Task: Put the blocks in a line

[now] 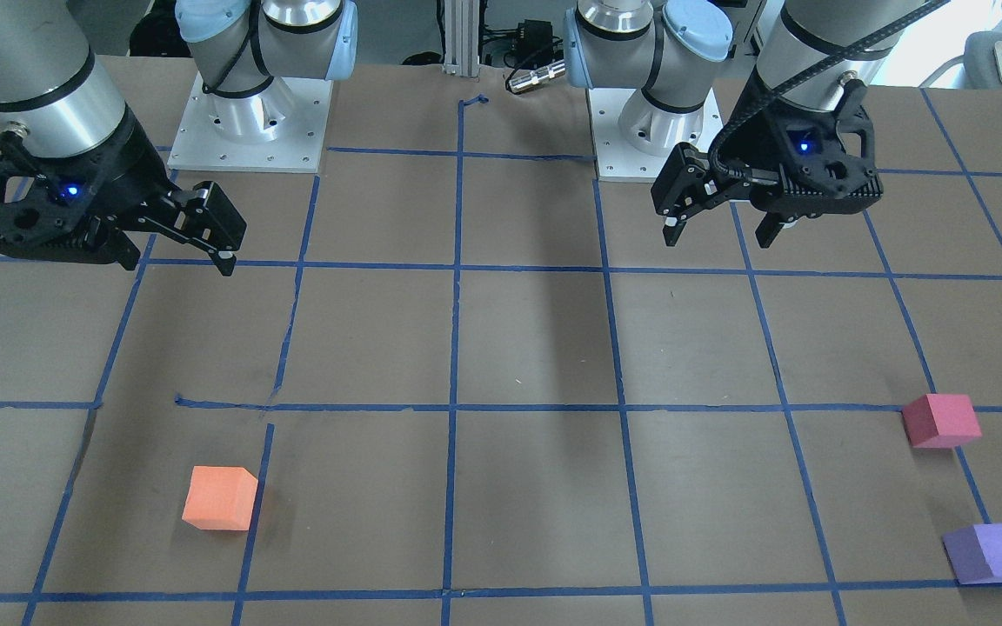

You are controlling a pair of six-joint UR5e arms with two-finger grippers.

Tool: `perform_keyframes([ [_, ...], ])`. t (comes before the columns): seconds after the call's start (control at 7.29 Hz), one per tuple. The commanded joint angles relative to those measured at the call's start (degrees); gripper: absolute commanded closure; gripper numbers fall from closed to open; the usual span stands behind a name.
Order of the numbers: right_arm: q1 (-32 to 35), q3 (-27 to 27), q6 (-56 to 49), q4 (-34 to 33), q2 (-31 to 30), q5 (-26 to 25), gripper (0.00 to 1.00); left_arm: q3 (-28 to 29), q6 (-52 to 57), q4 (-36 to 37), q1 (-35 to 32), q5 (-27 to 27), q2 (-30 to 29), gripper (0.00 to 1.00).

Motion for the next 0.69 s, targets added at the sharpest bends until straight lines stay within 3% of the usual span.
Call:
perform_keyframes([
  [0.0,-0.2,0.2,0.2,-14.2,7.6,-0.8,0.00,0.0,0.0,0.1,0.0,0.0,0.0,0.00],
  [0.14,-0.2,-0.4,0.8,-16.2,13.3,-0.3,0.00,0.0,0.0,0.1,0.0,0.0,0.0,0.00],
  [0.55,-2.3,-1.2,-3.1,-31.0,26.5,-1.4,0.00,0.0,0.0,0.1,0.0,0.0,0.0,0.00],
])
